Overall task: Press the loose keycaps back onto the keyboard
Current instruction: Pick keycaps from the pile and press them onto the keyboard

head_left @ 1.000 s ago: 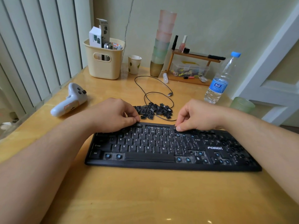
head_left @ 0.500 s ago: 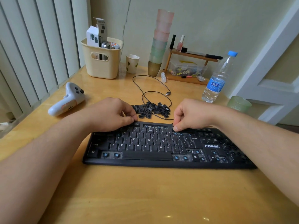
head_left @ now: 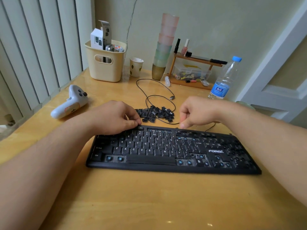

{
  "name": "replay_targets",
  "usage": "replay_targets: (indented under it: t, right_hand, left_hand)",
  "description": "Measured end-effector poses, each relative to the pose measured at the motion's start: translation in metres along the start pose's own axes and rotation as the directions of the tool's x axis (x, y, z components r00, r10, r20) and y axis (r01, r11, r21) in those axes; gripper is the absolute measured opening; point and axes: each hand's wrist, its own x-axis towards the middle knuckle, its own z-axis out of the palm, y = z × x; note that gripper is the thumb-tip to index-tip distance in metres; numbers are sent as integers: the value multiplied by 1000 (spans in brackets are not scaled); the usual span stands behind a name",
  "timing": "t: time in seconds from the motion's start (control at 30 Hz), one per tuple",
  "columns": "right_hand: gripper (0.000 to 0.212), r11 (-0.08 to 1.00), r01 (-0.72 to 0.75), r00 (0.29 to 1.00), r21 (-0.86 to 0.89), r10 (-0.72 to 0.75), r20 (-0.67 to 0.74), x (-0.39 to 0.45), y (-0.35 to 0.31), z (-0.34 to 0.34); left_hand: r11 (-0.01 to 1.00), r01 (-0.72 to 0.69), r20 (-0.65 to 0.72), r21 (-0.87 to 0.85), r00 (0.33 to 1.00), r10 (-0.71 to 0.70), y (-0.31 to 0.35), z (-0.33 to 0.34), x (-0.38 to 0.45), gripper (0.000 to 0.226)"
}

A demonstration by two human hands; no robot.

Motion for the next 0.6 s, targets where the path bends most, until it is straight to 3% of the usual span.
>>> replay_targets:
  t: [0.07,0.17,0.33,0.6]
  right_hand:
    - [15,991,-19,998,132,27,-61,0,11,-2]
    - [29,981,-34,996,190,48,-70,3,17,4]
    - [28,998,-37,999,45,39,-28,8,11,15]
    - [8,978,112,952,176,-55,-301,36,-24,30]
  left_hand:
    - [1000,-4,2,2,1000,4,0,0,0,12]
    - [1000,-6,2,2,1000,6,1,0,1,12]
    - [1000,3,5,3,1000,-4,0,0,2,13]
    - [995,96,-97,14,991,-94,-16,-3,7,14]
